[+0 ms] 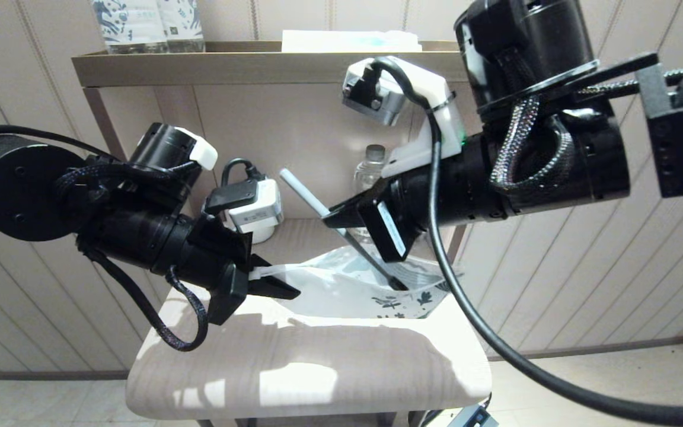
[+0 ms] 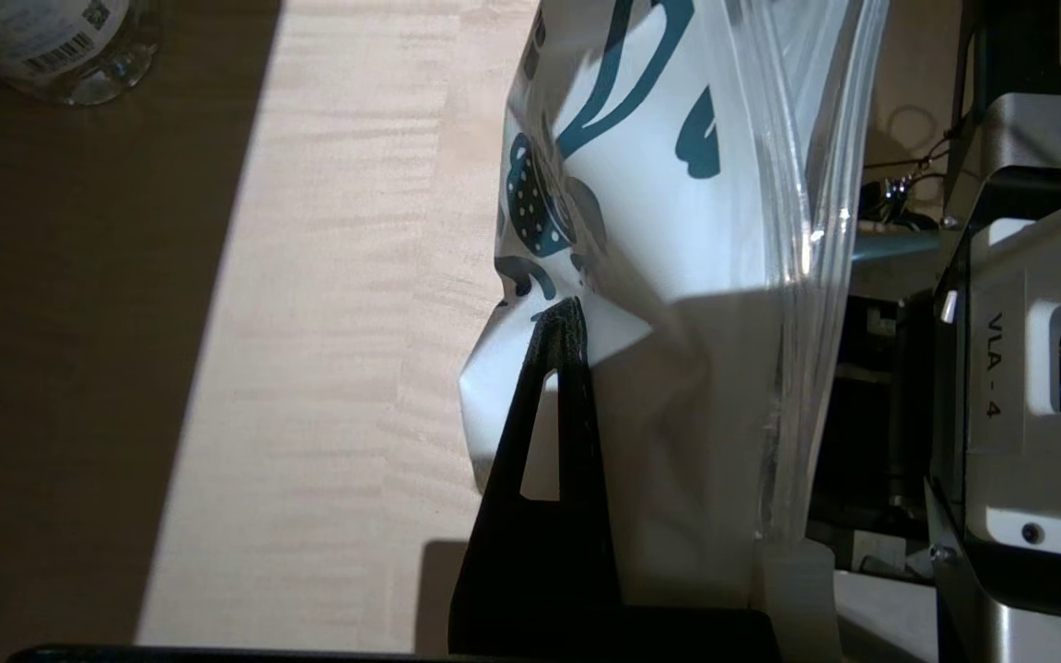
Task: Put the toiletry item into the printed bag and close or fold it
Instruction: Place the toothbrush in the storage bag
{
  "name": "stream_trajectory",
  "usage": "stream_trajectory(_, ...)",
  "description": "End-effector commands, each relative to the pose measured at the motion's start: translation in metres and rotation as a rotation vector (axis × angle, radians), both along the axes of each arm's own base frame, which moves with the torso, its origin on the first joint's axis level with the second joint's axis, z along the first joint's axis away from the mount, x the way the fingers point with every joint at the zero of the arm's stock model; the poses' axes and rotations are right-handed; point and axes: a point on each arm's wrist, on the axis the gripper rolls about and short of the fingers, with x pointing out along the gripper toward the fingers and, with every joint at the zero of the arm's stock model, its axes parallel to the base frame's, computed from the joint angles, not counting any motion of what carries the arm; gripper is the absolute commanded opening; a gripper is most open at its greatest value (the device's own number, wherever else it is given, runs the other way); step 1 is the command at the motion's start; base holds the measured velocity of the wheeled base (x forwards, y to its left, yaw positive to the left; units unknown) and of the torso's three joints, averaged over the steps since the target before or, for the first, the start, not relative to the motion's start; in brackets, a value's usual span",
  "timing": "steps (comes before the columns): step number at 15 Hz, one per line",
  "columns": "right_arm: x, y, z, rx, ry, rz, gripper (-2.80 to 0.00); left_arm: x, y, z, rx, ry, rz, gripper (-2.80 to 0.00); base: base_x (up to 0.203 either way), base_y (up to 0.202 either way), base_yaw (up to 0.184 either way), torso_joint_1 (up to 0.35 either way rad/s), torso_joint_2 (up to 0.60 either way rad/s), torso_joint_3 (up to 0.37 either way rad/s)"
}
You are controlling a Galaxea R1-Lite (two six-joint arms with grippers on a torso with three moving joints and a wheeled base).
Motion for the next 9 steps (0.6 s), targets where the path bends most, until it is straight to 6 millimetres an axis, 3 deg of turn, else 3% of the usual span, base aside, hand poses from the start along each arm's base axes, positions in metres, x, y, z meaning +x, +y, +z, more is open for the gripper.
stream_trajectory(1,-0.011,-0.016,-0.002,-0.028,-0.014,0.019,-2.8,0.0,0.0,0.002,-0.007,-0.004,-0.006,-2.8,0.0,0.0,0.0,0.0,0.0,0.0)
stream_trajectory(9,-0.012,-0.032,-0.023,-0.113,-0.047,0.069,-2.8,0.004,-0.002,0.005,-0.012,-0.012,-0.005,-2.8,0.0,0.0,0.0,0.0,0.0,0.0)
